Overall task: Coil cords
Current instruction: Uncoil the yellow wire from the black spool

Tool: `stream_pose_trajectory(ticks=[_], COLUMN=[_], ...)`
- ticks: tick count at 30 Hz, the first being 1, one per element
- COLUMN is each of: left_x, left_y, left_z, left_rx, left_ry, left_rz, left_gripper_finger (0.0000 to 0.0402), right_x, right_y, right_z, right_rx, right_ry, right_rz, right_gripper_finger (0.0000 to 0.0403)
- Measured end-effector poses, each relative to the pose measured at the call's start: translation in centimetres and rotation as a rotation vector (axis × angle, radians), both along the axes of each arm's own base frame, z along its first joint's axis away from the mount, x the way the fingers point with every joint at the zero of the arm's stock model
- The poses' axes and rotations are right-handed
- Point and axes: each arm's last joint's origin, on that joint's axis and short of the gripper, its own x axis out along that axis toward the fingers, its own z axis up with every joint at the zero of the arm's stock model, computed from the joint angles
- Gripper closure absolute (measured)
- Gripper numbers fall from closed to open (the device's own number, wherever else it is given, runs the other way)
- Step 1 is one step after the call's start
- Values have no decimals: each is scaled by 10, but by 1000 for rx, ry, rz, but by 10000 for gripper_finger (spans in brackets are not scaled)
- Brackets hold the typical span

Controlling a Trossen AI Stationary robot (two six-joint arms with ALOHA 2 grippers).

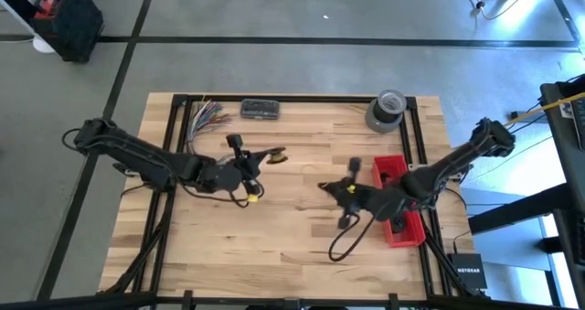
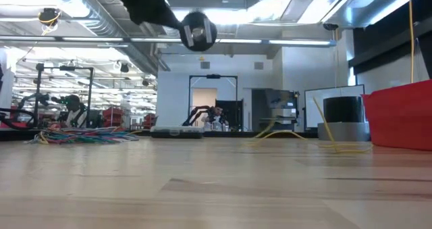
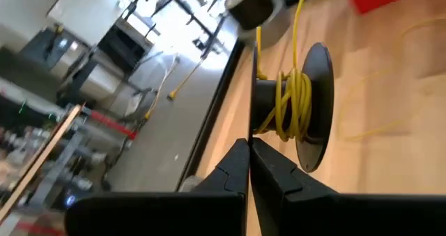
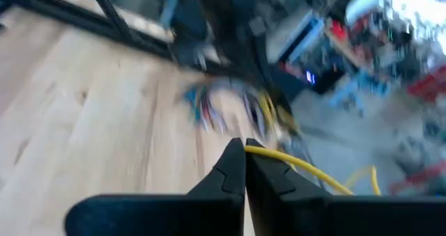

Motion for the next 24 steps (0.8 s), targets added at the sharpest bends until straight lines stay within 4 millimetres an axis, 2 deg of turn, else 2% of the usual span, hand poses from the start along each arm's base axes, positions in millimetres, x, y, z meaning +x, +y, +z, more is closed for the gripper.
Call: stream_pose_trajectory(ticks=[4, 7, 9, 13, 16, 18, 20, 24], left_x=[-6, -10, -12, -9, -2, 5, 10, 17], left_y=[-15, -25, -30, -30, -23, -14, -5, 8], left_z=[10, 21, 28, 37, 39, 33, 26, 11], left_rx=[15, 4, -16, -49, -71, -82, -82, -50], left_ry=[-45, -120, -180, -294, -354, -347, -322, -221], left_rz=[-68, -112, -128, -124, -82, -38, 3, 59], left_gripper_finger=[402, 402, 402, 402, 402, 402, 402, 402], right_x=[-18, -21, -23, -12, 6, 19, 31, 42], right_y=[-2, -5, -7, -10, -5, 0, 6, 13], right_z=[-13, -36, -60, -99, -116, -117, -109, -79], right_rx=[71, 104, 101, 167, 225, 233, 204, 86], right_ry=[121, 183, 215, 174, 131, 90, 49, -15], right_rz=[-79, -137, -153, -141, 1, 114, 184, 187], right_gripper_finger=[398, 398, 398, 398, 398, 398, 398, 398])
